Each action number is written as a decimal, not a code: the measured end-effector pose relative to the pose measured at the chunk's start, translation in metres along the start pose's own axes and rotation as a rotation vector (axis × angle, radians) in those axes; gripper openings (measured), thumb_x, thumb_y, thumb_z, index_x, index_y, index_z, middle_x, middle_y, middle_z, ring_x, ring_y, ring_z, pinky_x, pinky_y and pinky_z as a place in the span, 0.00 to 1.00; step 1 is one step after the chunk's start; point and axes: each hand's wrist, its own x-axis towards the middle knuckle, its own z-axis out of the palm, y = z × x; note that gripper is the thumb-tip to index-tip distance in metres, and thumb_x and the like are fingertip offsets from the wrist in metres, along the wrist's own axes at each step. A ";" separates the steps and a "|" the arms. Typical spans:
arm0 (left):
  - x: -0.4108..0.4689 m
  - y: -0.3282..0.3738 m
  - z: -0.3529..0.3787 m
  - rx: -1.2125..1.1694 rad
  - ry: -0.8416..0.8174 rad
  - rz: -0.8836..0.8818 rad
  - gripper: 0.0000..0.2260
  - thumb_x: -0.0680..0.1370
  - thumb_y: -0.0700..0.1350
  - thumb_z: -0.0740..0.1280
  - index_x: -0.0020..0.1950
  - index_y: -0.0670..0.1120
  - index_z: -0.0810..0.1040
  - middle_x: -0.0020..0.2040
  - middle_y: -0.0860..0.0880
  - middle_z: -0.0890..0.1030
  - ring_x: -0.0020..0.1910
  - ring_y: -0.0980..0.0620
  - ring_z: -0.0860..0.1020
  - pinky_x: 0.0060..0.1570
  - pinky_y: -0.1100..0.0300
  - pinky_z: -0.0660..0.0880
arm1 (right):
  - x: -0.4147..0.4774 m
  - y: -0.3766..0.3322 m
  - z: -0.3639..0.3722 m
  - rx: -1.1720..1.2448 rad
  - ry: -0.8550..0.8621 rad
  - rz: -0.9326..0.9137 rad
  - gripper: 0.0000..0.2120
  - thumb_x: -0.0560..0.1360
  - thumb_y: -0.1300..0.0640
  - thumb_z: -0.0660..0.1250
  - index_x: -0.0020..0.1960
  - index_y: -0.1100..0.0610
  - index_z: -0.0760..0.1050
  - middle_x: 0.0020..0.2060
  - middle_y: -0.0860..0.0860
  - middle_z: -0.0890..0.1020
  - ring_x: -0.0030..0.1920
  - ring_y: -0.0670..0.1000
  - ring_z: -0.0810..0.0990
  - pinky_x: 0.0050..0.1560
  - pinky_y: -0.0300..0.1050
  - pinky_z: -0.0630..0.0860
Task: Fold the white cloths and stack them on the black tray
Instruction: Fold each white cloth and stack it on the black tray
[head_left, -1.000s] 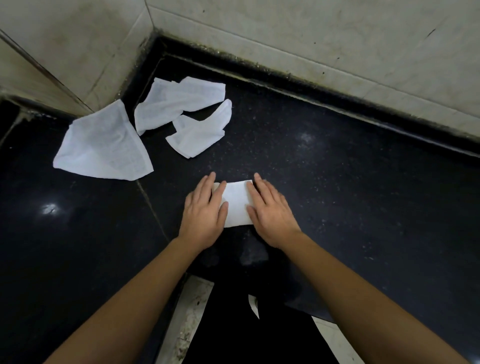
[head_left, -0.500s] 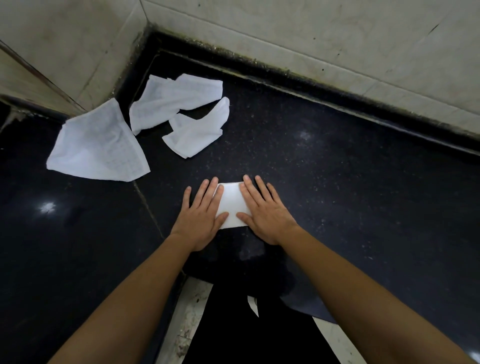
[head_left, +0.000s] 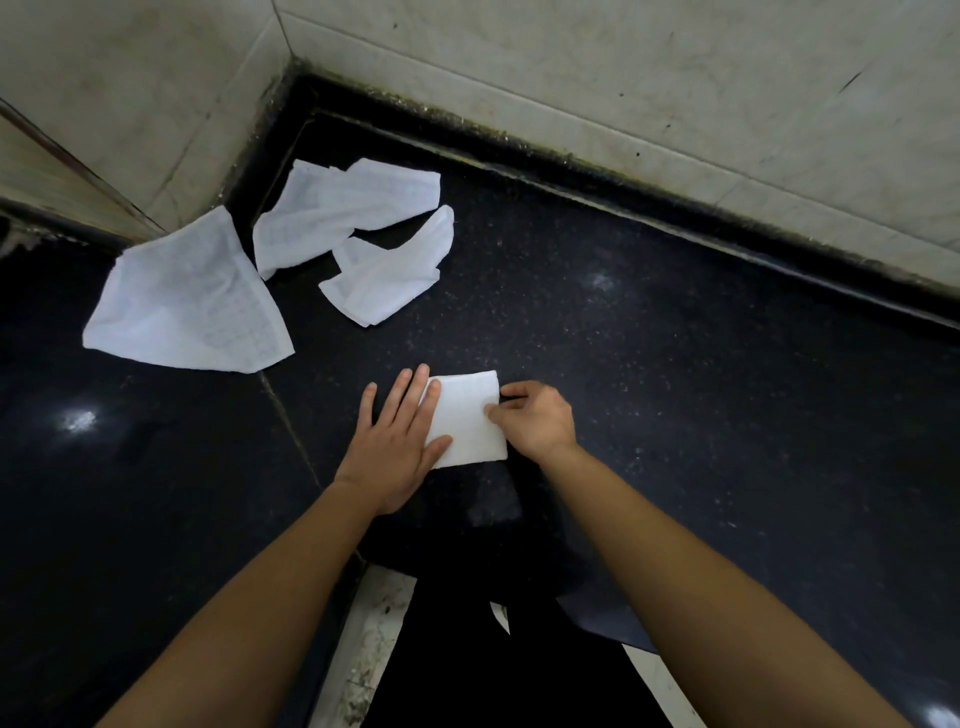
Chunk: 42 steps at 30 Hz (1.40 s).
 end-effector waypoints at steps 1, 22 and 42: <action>0.000 -0.001 0.000 -0.005 0.002 0.004 0.32 0.83 0.61 0.40 0.81 0.43 0.48 0.82 0.44 0.48 0.81 0.45 0.49 0.76 0.37 0.52 | 0.002 -0.001 -0.001 0.038 -0.013 0.023 0.18 0.73 0.51 0.74 0.62 0.52 0.79 0.48 0.45 0.83 0.56 0.48 0.81 0.54 0.42 0.77; 0.034 0.041 -0.111 -1.656 -0.073 -0.560 0.18 0.82 0.46 0.60 0.72 0.48 0.69 0.66 0.46 0.77 0.66 0.50 0.74 0.63 0.48 0.75 | -0.034 -0.045 -0.106 0.502 -0.141 -0.094 0.07 0.76 0.61 0.71 0.54 0.57 0.81 0.49 0.58 0.86 0.45 0.51 0.83 0.49 0.48 0.81; 0.010 0.287 -0.171 -1.700 -0.461 -0.003 0.19 0.76 0.35 0.69 0.67 0.44 0.76 0.58 0.42 0.84 0.57 0.41 0.82 0.58 0.40 0.78 | -0.195 0.139 -0.250 0.850 0.295 -0.156 0.12 0.80 0.63 0.64 0.61 0.55 0.80 0.53 0.56 0.86 0.58 0.61 0.82 0.60 0.60 0.77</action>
